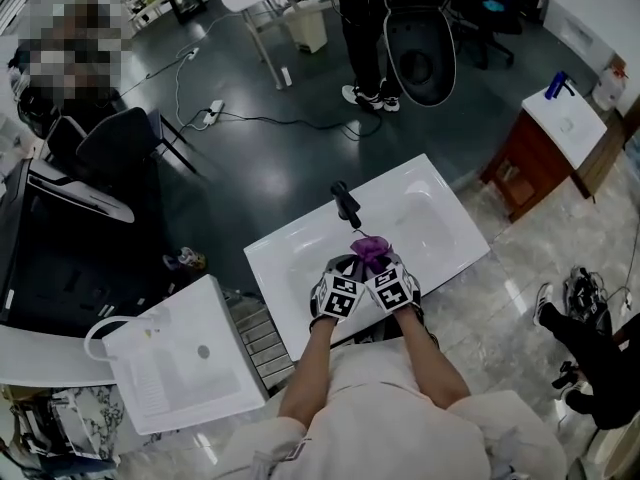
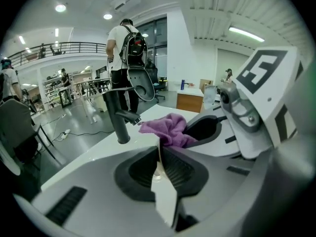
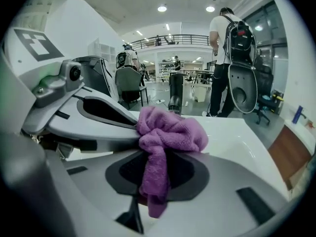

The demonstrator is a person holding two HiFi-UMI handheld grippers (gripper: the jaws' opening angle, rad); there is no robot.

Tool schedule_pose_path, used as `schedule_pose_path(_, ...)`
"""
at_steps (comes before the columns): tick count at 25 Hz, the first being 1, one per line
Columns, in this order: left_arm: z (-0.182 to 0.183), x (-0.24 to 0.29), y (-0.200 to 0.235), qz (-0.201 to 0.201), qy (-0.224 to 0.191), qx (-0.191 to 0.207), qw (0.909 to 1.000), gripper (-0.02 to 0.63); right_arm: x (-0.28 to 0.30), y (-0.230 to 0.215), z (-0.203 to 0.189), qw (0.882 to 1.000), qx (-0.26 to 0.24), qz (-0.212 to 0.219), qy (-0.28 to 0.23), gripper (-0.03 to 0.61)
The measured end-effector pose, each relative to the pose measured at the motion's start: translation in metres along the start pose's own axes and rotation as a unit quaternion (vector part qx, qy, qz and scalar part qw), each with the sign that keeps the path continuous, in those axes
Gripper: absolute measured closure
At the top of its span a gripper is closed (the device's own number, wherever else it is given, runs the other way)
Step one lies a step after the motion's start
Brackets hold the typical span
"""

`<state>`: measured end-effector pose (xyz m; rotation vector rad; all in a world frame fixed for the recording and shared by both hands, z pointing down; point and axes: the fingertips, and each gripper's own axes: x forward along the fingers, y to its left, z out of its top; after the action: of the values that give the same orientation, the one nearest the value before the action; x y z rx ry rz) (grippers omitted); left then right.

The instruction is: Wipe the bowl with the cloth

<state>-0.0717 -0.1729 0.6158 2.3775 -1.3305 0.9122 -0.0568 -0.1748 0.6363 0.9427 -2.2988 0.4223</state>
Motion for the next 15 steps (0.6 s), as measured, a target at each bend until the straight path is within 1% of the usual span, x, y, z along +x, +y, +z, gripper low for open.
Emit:
schedule_pose_path(3,0.002,0.001,0.002,0.005,0.002,0.010,0.9999,0.578,0.000,-0.004,0.003,1.000,0.002,-0.008,0.001,0.485)
schedule_pose_path(6,-0.004,0.000,0.006,0.017,0.008,0.019,0.9996,0.580,0.003,-0.004,0.001,1.000,-0.005,-0.014,0.016,0.486)
schedule_pose_path(10,-0.010,-0.006,0.015,0.031,0.009,0.011,0.9994,0.581,0.006,0.003,0.002,1.000,-0.017,-0.009,0.019,0.486)
schedule_pose_path(15,-0.015,-0.014,0.029,0.047,0.003,-0.015,0.9988,0.584,0.007,0.013,0.006,0.997,-0.076,-0.009,0.019,0.486)
